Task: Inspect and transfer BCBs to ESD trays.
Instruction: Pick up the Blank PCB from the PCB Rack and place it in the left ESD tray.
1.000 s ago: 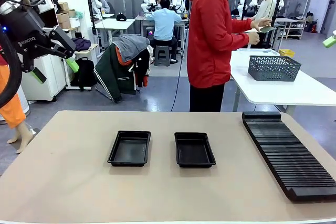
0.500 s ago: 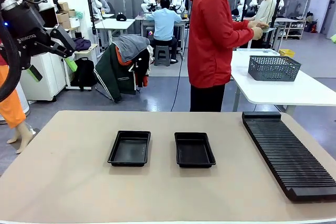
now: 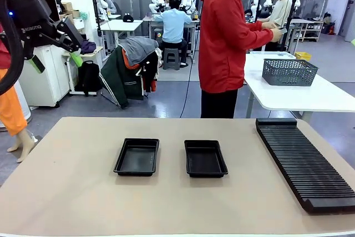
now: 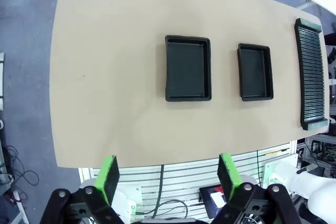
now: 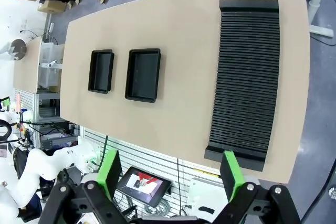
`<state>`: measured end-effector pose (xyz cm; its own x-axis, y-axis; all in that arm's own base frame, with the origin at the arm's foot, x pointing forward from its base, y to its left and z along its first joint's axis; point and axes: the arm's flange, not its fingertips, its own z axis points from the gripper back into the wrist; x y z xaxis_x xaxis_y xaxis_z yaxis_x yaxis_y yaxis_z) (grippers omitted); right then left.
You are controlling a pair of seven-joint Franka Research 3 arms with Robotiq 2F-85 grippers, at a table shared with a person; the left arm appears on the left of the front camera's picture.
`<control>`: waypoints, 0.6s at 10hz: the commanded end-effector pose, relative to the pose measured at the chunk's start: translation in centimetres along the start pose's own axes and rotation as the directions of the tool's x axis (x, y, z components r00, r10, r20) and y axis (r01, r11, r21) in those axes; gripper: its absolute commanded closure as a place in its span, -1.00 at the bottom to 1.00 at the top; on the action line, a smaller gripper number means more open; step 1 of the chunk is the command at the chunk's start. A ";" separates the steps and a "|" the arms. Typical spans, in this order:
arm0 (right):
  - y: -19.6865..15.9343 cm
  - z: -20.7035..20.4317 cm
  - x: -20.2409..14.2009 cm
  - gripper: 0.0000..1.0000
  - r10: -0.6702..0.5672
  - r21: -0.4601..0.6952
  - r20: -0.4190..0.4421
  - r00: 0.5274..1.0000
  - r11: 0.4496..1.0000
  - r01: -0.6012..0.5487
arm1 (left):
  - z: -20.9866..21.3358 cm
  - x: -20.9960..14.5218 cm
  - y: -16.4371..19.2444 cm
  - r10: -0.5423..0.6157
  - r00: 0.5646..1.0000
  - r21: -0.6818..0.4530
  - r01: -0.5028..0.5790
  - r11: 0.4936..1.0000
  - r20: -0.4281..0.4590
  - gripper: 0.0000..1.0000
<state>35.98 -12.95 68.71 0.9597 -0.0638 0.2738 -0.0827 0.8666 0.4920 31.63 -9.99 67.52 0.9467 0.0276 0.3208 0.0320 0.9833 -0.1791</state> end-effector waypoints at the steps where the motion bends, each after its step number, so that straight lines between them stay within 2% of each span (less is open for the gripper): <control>1: -0.1 0.0 0.3 -1.00 -0.012 -0.025 -0.027 1.000 1.000 0.012 | -0.2 0.6 0.0 -0.039 0.999 0.024 0.038 0.999 0.027 -1.00; 6: -0.1 -0.2 0.1 -1.00 -0.002 0.000 -0.004 1.000 1.000 0.002 | -0.1 0.9 -0.3 -0.100 0.994 0.037 0.099 0.994 0.044 -1.00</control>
<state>36.26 -12.98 68.42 0.9617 -0.0640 0.2665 -0.0791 0.8662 0.4935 32.35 -10.25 67.84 0.9298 -0.0373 0.3662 0.0941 0.9859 -0.1384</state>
